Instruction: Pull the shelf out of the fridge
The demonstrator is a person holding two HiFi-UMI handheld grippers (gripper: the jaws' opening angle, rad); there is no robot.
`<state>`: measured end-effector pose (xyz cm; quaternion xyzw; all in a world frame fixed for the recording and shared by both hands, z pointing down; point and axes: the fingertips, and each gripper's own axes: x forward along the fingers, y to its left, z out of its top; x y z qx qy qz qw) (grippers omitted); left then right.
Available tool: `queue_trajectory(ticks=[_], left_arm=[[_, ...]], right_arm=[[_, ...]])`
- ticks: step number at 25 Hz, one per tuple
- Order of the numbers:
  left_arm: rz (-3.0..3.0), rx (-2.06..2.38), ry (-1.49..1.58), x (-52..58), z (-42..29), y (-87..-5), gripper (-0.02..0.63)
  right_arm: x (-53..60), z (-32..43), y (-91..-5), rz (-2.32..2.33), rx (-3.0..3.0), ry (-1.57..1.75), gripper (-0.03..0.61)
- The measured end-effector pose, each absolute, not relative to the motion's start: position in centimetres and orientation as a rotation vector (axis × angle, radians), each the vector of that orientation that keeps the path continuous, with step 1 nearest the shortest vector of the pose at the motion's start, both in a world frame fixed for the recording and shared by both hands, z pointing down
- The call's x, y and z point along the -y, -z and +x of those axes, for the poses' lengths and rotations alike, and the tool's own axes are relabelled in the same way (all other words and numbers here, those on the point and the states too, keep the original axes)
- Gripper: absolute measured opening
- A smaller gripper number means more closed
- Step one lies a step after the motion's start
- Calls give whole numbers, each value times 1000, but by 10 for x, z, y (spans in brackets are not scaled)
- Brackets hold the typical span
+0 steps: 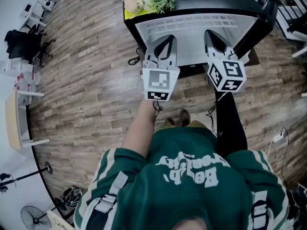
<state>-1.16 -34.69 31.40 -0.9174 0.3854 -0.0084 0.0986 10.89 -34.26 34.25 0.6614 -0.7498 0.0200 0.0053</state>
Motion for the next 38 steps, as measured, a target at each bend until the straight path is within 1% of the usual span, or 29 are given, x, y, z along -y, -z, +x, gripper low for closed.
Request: queue_trajectory(ticks=[7,13,16,19,21,25,27,30,38], left_arm=[[-2688,-1176,43,350,2,-318,17],[-2679,-1167,68,349,14,-319,17],[-2675,-1166,65,350,17,-318,17],[-2669,-1168,59,350,16,-316,17],[-2667,-1172,51,349,15,-315,17],[-2664,-1180,52,349,12,-313,17],[-2658,-1177,56,348,11,-312,17],[-2647,-1183,69,350,9,-312,17],[-2654,-1194,59,357,6,-312,17]], right_arm=[[355,120,-355,2112,2501,-338,12],[358,122,-355,2147,2673,-685,46],[359,126,-355,2195,2752,-965,57],[360,127,-364,2196,2825,-1237,96],[362,130,-366,2193,2878,-1416,106],[367,137,-373,2167,2961,-1808,147],[368,140,-374,2168,3000,-1936,156],[371,143,-372,2181,3044,-2012,175],[388,141,-374,2206,3009,-2038,170]])
